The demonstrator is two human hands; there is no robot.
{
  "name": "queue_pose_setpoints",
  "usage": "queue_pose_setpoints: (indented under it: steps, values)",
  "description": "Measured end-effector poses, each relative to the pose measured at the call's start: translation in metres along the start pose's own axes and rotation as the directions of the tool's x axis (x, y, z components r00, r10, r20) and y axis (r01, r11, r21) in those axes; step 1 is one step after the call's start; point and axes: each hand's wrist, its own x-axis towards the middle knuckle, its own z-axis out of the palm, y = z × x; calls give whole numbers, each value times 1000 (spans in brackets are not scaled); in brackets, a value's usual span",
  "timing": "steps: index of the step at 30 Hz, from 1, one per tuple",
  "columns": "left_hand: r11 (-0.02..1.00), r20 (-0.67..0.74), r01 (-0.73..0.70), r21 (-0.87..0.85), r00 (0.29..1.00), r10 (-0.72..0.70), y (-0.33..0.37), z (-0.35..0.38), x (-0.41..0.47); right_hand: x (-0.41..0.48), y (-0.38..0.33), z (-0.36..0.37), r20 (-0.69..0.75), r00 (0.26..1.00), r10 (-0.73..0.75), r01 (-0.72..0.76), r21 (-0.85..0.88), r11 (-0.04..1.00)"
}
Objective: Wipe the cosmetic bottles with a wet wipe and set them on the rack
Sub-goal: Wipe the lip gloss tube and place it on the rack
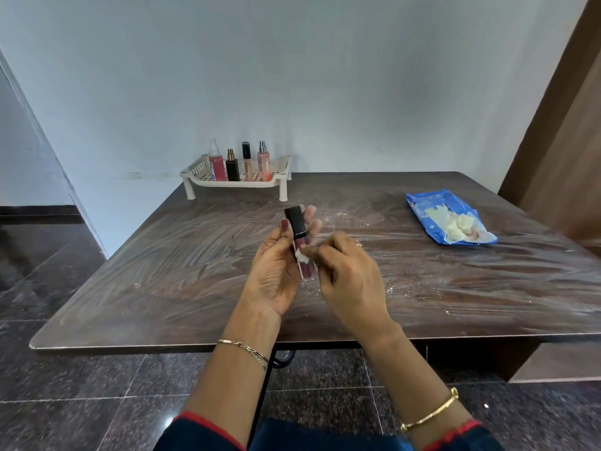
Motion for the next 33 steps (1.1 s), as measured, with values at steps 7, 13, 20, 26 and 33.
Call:
queue_pose_setpoints:
  steps: [7,13,20,26,33]
  values:
    - [993,18,78,-83,997,-76,-8,-8,-1,44,-5,-3,-49,999,-5,4,-6,1000]
    - [966,-39,98,-238,993,-110,-8,-16,10,20,-4,-7,200,979,-33,24,48,999]
    - [895,-105,193,-402,961,-255,-18,-22,17,-3,2,-18,360,933,-21,5,47,999]
    - [953,-98,184,-242,972,-213,-18,-12,13,0,7,-27,470,880,64,-202,250,947]
    - [964,-13,170,-206,984,-176,-11,-11,10,25,8,-33,333,843,422,-534,606,589]
